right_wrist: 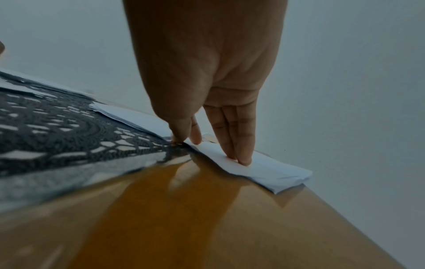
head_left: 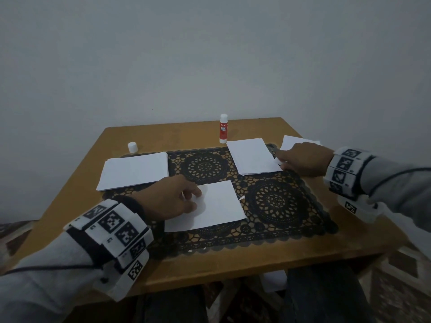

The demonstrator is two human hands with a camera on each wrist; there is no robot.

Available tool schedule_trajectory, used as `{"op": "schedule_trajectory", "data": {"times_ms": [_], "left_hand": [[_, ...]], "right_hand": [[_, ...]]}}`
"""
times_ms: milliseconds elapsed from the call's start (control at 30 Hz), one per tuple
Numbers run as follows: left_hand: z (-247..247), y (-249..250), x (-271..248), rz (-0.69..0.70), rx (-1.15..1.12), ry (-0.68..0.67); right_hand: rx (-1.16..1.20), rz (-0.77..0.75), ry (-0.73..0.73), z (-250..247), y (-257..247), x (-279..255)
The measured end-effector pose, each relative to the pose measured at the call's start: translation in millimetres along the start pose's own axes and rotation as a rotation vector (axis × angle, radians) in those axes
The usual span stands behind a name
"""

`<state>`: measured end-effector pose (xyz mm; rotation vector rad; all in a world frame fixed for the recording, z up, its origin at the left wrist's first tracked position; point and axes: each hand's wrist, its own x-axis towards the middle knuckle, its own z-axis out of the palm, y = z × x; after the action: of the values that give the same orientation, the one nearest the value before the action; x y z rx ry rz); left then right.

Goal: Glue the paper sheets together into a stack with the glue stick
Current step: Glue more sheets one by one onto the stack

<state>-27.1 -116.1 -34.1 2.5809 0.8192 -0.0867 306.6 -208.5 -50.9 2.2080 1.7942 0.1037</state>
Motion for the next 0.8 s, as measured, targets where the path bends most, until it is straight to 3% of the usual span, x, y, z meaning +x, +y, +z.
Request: {"op": "schedule_trajectory", "data": {"times_ms": [600, 800], "left_hand": [[-2.1, -1.3, 0.7, 0.000, 0.013, -0.023], [-2.0, 0.4, -1.2, -0.003, 0.011, -0.028]], "right_hand": [[0.069, 0.049, -0.018, -6.8, -1.2, -0.3], [-0.011, 0.039, -0.032, -7.5, -9.4, 2.2]]}}
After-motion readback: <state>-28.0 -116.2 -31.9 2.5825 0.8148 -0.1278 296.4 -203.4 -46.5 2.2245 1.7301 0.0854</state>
